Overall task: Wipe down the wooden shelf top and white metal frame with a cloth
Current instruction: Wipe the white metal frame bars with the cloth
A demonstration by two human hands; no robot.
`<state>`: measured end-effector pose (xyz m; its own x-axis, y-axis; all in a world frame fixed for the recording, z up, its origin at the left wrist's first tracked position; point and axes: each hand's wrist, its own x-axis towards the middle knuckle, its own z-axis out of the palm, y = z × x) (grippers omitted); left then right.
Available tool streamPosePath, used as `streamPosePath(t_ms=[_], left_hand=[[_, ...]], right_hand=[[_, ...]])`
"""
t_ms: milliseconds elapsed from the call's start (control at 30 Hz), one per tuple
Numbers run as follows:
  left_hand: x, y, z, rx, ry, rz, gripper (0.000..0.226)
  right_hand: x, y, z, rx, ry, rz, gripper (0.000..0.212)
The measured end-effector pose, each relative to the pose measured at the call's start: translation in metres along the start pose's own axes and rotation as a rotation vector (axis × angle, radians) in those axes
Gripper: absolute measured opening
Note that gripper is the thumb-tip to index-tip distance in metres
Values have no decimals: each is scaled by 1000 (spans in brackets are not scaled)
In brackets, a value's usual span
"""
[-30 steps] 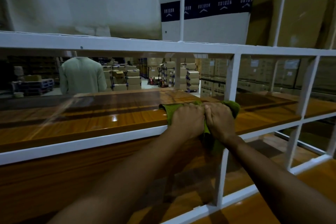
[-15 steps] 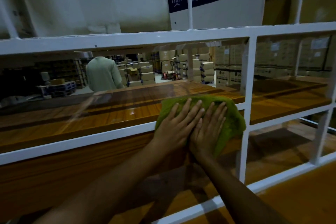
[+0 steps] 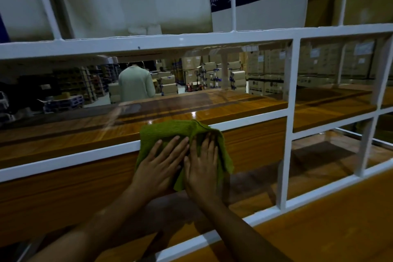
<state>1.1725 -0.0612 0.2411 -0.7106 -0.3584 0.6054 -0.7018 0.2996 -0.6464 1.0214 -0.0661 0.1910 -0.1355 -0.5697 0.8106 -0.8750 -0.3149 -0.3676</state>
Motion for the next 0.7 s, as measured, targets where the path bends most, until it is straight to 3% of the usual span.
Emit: streamPosePath(t_ms=[100,333,700], left_hand=[[8,7,1,-18,18,-5,59],[71,37,7,-22,14,41,61],[180,119,26,-57,96,44,66]], right_hand=[[1,11,-11,65,-63,-36,67],[24,64,-27,-16,-29,118,70],[67,187,-73,-133,32,127,69]])
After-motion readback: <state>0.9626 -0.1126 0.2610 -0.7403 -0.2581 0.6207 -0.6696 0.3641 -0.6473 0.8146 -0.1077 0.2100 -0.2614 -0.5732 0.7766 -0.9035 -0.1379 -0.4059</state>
